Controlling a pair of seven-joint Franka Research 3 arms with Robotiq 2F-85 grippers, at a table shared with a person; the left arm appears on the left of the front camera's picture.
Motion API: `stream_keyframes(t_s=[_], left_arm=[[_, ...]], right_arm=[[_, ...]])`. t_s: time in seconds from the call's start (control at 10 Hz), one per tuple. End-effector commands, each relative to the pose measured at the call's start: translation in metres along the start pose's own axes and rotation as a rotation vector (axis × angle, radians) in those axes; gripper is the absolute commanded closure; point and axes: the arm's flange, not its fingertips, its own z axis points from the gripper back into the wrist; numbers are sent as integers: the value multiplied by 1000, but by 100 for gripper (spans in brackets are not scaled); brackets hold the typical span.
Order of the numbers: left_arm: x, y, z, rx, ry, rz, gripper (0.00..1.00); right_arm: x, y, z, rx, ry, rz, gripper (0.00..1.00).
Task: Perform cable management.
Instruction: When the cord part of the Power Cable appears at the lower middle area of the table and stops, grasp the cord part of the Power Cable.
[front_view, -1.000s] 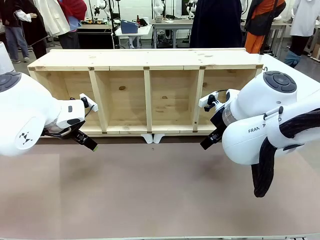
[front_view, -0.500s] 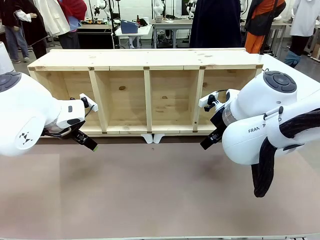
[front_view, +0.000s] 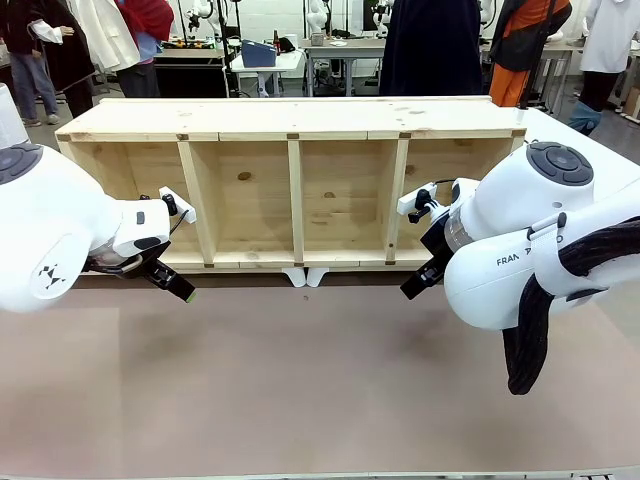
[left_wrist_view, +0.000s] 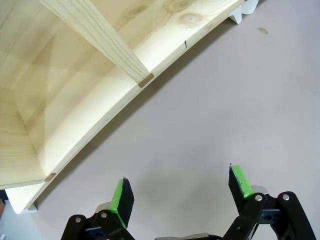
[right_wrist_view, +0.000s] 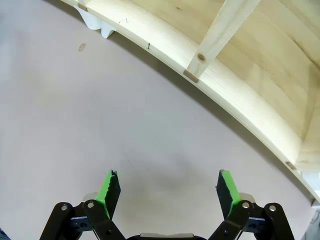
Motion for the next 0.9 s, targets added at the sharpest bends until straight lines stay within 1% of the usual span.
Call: stream_keyframes(t_s=[0.0, 0.5, 0.6, 0.8], left_arm=[[0, 1, 0, 0, 0, 2, 0], [0, 0, 0, 0, 0, -1, 0], [-4, -1, 6, 5, 4, -15, 0], [-17, -5, 26, 47, -23, -21, 0]], right_arm=[[0, 0, 0, 0, 0, -1, 0], [0, 0, 0, 0, 0, -1, 0], [0, 0, 0, 0, 0, 0, 0], [-10, 6, 18, -27, -7, 21, 0]])
